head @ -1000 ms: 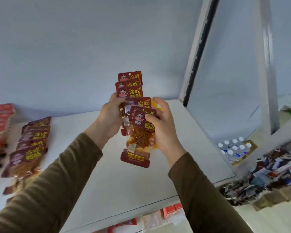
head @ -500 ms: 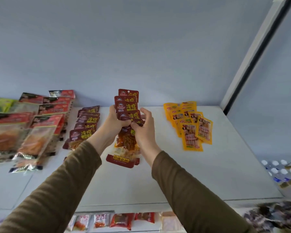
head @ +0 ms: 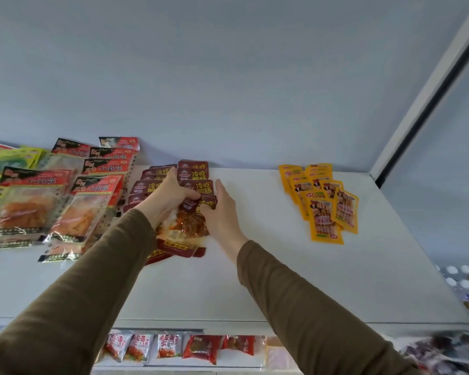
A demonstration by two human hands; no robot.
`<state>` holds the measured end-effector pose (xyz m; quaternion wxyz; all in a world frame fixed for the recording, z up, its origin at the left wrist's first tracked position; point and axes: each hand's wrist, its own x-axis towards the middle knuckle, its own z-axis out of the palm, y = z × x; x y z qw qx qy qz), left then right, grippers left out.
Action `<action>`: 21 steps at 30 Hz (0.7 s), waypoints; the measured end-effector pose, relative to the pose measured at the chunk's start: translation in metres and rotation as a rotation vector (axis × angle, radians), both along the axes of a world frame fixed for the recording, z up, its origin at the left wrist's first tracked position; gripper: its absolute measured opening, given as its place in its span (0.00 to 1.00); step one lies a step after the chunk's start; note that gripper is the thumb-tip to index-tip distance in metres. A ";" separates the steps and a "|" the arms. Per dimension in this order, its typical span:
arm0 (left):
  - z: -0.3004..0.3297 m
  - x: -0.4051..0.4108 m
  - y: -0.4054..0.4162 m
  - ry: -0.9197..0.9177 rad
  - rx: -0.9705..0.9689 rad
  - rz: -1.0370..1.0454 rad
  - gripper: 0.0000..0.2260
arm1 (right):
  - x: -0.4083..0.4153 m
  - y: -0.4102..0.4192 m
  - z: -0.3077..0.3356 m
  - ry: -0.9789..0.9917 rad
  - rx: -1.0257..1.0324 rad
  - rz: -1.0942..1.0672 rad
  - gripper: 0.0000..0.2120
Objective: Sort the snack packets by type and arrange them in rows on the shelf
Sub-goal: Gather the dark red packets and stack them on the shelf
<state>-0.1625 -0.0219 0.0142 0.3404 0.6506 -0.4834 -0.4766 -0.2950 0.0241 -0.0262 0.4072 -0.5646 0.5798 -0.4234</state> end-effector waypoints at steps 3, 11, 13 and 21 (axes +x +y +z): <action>-0.003 0.000 0.003 -0.103 -0.012 -0.058 0.49 | -0.002 0.002 -0.003 0.013 0.031 0.038 0.33; -0.007 -0.004 0.021 -0.294 -0.116 -0.003 0.46 | 0.008 0.004 0.010 0.000 -0.007 0.152 0.31; 0.004 0.009 0.024 -0.375 -0.180 0.022 0.44 | 0.000 0.012 0.012 0.051 -0.053 0.134 0.29; 0.027 -0.066 0.002 -0.173 -0.239 -0.226 0.35 | -0.125 0.037 0.025 0.375 -0.321 -0.219 0.19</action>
